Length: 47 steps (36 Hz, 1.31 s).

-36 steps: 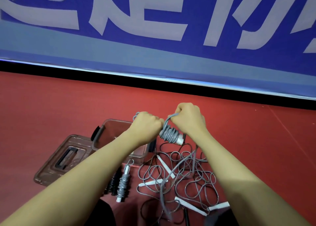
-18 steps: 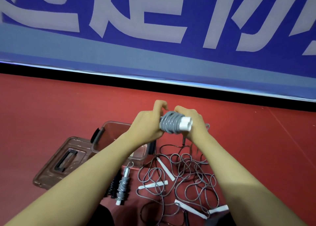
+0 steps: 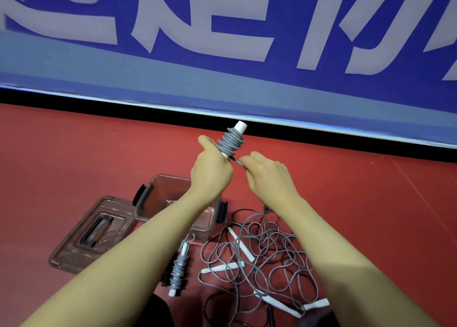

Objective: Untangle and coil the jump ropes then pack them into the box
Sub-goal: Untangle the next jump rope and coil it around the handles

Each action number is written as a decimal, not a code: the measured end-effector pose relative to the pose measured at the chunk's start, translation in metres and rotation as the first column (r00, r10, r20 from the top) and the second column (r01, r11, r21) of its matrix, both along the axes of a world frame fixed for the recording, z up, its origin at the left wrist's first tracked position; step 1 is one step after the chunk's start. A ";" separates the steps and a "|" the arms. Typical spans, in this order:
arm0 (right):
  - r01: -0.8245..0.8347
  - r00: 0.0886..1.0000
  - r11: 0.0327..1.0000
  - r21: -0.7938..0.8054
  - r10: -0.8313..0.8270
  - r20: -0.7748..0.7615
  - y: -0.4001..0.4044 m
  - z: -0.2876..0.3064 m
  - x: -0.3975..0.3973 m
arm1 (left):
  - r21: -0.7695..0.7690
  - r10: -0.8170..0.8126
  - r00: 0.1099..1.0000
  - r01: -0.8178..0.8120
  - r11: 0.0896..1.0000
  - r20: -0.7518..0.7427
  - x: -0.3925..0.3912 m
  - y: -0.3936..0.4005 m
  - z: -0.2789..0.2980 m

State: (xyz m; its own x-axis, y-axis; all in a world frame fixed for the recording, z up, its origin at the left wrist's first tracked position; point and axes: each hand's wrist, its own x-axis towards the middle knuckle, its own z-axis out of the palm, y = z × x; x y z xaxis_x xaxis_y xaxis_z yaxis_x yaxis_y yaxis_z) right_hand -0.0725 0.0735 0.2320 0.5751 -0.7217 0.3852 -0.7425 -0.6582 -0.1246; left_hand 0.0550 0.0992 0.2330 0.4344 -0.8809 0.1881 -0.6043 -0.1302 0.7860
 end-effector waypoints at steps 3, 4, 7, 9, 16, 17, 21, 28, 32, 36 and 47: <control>-0.024 1.000 0.995 -0.094 0.023 -0.015 0.002 0.003 0.004 | 0.074 0.014 0.998 -0.019 0.997 0.060 0.003 0.000 -0.002; -0.032 0.999 0.992 -0.118 0.031 -0.015 0.003 0.005 0.006 | 0.102 0.020 0.997 -0.027 0.994 0.072 0.004 0.000 -0.003; -0.069 0.998 0.980 -0.184 0.067 -0.021 0.009 0.011 0.007 | 0.173 0.024 0.992 -0.046 0.984 0.127 0.007 -0.001 -0.005; -0.084 0.996 0.969 -0.232 0.087 0.002 0.013 0.014 0.008 | 0.220 0.022 0.972 -0.074 0.973 0.232 0.012 -0.001 -0.009; -0.124 0.944 0.992 -0.019 0.123 0.307 0.015 0.021 0.015 | 0.373 -0.181 0.724 -0.113 0.921 0.666 0.023 0.001 -0.014; -0.105 0.945 0.994 0.044 0.085 0.315 0.015 0.021 0.015 | 0.393 -0.227 0.682 -0.096 0.915 0.696 0.021 0.002 -0.014; -0.024 0.979 0.974 0.224 -0.022 0.201 0.008 0.020 0.012 | 0.431 -0.364 0.549 0.009 0.902 0.752 0.018 0.003 -0.019; 0.127 0.964 0.934 0.333 -0.195 0.180 0.003 0.020 0.004 | 0.311 -0.381 0.310 0.251 0.917 0.871 0.023 0.001 -0.016; 0.152 0.949 0.894 0.422 -0.252 0.192 0.002 0.017 0.003 | 0.183 -0.258 0.272 0.273 0.945 0.927 0.029 0.000 -0.018; 0.158 0.934 0.869 0.469 -0.286 0.215 0.000 0.018 0.003 | 0.245 -0.328 0.313 0.276 0.929 0.891 0.027 0.006 -0.014; 0.220 0.926 0.816 0.534 -0.348 0.150 -0.011 0.016 -0.008 | -0.115 -0.117 0.315 0.630 0.768 0.942 0.033 0.009 -0.006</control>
State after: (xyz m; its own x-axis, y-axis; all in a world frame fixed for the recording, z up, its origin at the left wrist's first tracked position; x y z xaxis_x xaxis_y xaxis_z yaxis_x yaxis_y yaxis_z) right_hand -0.0806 0.0624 0.2476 0.2546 -0.9668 0.0212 -0.7939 -0.2215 -0.5663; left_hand 0.0877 0.1082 0.2267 -0.5516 -0.6092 0.5697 -0.8303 0.4658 -0.3059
